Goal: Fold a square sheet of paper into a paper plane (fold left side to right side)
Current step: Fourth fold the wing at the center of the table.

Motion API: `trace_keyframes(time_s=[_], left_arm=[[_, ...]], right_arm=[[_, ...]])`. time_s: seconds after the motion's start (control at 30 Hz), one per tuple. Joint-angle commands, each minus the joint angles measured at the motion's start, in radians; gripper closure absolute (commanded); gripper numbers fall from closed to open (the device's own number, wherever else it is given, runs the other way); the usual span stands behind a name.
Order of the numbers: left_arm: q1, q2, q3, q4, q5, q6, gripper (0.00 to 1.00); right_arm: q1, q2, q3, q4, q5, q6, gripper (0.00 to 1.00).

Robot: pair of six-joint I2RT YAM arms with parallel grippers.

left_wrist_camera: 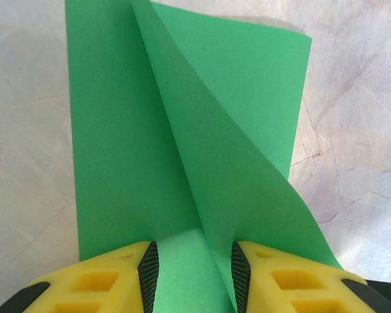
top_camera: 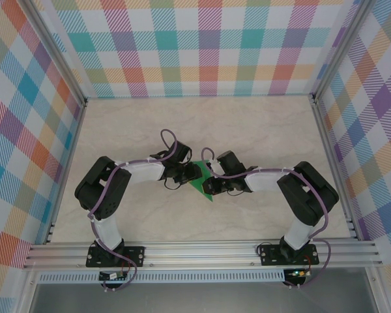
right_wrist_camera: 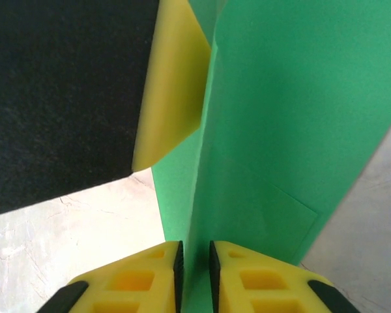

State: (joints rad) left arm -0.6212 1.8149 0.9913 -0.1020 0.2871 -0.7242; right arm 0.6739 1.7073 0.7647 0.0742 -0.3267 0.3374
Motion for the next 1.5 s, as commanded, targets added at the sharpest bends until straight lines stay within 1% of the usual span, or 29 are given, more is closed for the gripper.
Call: trace_keyframes(time_s=[0.0, 0.17, 0.37, 0.5, 0.6, 0.87, 0.97, 1.07, 1.33, 1.47], left_arm=[[-0.012, -0.017, -0.006, -0.031, -0.014, 0.010, 0.63], [-0.012, -0.017, -0.005, -0.034, -0.016, 0.010, 0.63], [-0.012, -0.018, -0.007, -0.034, -0.016, 0.010, 0.63], [-0.011, -0.020, -0.007, -0.034, -0.017, 0.012, 0.63], [-0.012, -0.022, -0.006, -0.035, -0.019, 0.012, 0.63], [-0.012, -0.029, -0.003, -0.038, -0.016, 0.012, 0.63], [-0.012, -0.035, -0.003, -0.041, -0.018, 0.014, 0.62], [-0.012, -0.043, -0.001, -0.046, -0.021, 0.017, 0.63], [-0.011, -0.083, 0.000, -0.069, -0.032, 0.024, 0.60], [-0.005, -0.126, -0.007, -0.097, -0.051, 0.034, 0.57]], right_arm=[[-0.011, -0.024, -0.021, 0.027, -0.021, 0.009, 0.75], [-0.029, -0.080, -0.043, 0.033, -0.034, 0.016, 0.67], [-0.098, -0.149, -0.099, 0.112, -0.123, 0.060, 0.63], [-0.087, -0.134, -0.059, 0.003, -0.090, 0.008, 0.63], [-0.040, -0.124, -0.039, -0.048, 0.003, -0.011, 0.60], [-0.002, -0.036, 0.027, -0.053, 0.018, -0.005, 0.60], [0.004, -0.005, 0.047, -0.054, 0.019, -0.006, 0.63], [0.006, 0.012, 0.050, -0.044, 0.004, -0.002, 0.68], [0.001, 0.028, 0.033, 0.000, -0.035, 0.013, 0.88], [-0.006, 0.033, 0.030, 0.010, -0.050, 0.017, 0.91]])
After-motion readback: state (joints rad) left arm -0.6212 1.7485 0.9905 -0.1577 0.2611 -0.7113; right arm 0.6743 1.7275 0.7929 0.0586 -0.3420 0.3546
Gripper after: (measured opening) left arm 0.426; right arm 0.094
